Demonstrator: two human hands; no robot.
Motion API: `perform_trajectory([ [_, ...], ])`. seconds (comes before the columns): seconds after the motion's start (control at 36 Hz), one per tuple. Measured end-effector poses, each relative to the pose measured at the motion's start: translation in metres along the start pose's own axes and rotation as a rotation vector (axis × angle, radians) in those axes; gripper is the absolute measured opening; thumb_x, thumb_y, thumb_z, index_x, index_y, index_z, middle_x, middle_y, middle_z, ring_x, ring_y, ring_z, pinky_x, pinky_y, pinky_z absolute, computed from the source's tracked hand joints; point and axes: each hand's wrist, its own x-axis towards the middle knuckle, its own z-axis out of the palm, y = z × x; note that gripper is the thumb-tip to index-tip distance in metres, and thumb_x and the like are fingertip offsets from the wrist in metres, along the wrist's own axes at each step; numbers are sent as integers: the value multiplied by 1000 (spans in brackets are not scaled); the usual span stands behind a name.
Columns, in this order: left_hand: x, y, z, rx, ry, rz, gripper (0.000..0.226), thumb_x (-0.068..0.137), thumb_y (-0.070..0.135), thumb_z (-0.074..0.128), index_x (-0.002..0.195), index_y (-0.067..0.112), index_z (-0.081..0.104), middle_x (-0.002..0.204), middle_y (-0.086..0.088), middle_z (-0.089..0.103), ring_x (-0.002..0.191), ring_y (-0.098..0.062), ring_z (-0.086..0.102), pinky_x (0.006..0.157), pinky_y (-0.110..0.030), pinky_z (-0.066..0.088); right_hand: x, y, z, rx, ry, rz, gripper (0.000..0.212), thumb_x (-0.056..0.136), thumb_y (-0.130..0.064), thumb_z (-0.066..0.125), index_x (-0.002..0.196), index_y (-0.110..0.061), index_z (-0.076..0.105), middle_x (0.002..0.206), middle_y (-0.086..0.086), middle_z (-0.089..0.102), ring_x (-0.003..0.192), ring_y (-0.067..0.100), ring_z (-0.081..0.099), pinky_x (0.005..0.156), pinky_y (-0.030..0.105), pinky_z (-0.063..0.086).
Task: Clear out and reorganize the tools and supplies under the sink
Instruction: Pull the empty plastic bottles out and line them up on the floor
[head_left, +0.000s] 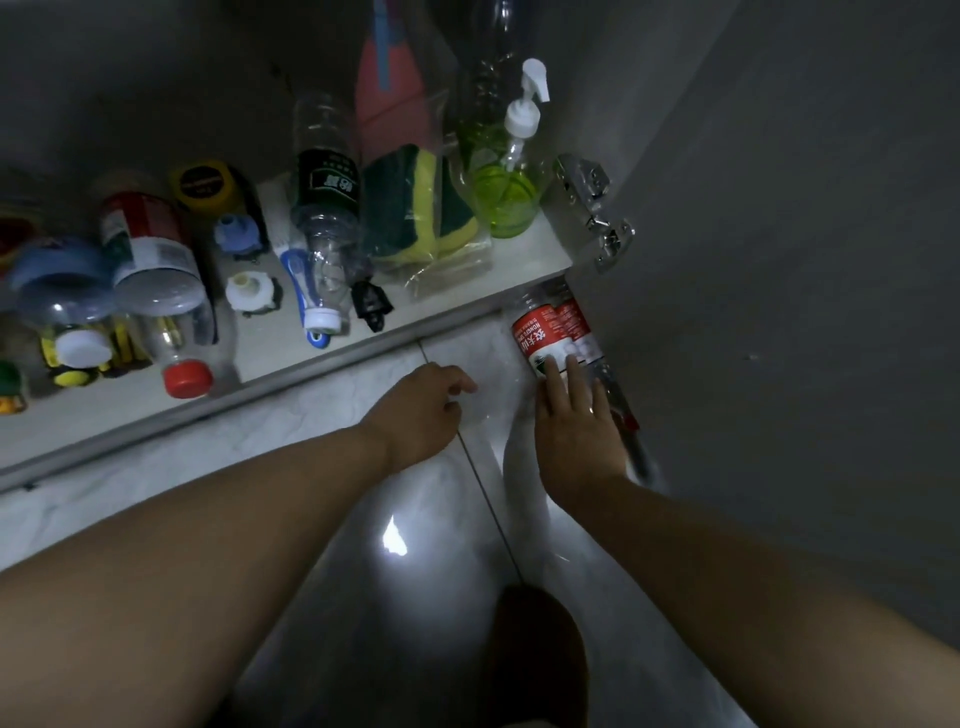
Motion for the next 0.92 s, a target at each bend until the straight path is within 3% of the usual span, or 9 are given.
perform_trajectory([
  [0.17, -21, -8, -19, 126, -74, 32, 37, 101, 8, 48, 133, 21, 61, 130, -4, 55, 121, -17, 54, 100, -18, 37, -3, -4, -4, -25, -2, -22, 80, 100, -27, 45, 158, -3, -4, 161, 24, -26, 148, 45, -22, 123, 58, 6],
  [0.25, -36, -6, -32, 186, -100, 43, 38, 101, 10, 48, 135, 23, 60, 131, -4, 54, 122, -18, 54, 104, -24, 40, -10, -6, -10, 104, 20, -97, 78, 96, -25, 54, 159, -11, 11, 165, 20, -16, 152, 38, -16, 124, 54, 7],
  [0.39, -75, -1, -69, 315, -101, 63, 40, 98, 11, 50, 134, 26, 61, 133, -1, 55, 121, -20, 56, 103, -31, 44, -21, -20, -53, 342, 101, -277, 58, 91, -15, 62, 146, -21, 45, 166, 7, 12, 152, 28, 20, 115, 43, 38],
  [0.47, -92, 2, -102, 365, -58, 58, 39, 96, 14, 51, 131, 29, 62, 132, 3, 56, 118, -17, 57, 101, -34, 48, -20, -30, -98, 424, 152, -374, 42, 90, -10, 59, 131, -18, 57, 151, 5, 36, 130, 24, 48, 92, 38, 55],
  [0.53, -100, 1, -125, 369, -1, 58, 37, 95, 14, 51, 127, 30, 63, 128, 3, 57, 115, -17, 57, 97, -30, 47, -19, -40, -130, 465, 176, -421, 33, 90, -9, 55, 122, -16, 62, 134, 1, 46, 111, 21, 56, 81, 38, 55],
  [0.64, -111, -8, -162, 315, 235, 39, 33, 91, 11, 53, 116, 27, 68, 116, 1, 62, 106, -20, 60, 91, -32, 49, -12, -64, -176, 558, 220, -443, 29, 90, -9, 52, 115, -20, 63, 122, -2, 49, 94, 20, 58, 73, 31, 48],
  [0.72, -113, -22, -175, 234, 430, 4, 28, 92, 10, 59, 115, 22, 68, 116, -4, 61, 108, -24, 59, 93, -32, 49, 0, -82, -199, 640, 228, -403, 28, 90, -13, 53, 116, -21, 61, 119, 0, 50, 92, 21, 59, 80, 33, 50],
  [0.83, -107, -42, -175, 155, 609, -106, 33, 93, 16, 64, 125, 23, 61, 131, -7, 50, 121, -27, 52, 100, -39, 49, 27, -102, -221, 673, 234, -301, 27, 89, -16, 59, 116, -18, 58, 113, 6, 49, 89, 26, 60, 84, 38, 52],
  [0.92, -99, -51, -173, 300, 732, -191, 44, 91, 25, 68, 133, 23, 54, 138, -10, 45, 127, -30, 47, 98, -44, 50, 49, -115, -236, 671, 212, -216, 36, 88, -18, 61, 122, -15, 52, 119, 11, 45, 95, 33, 60, 87, 42, 52],
])
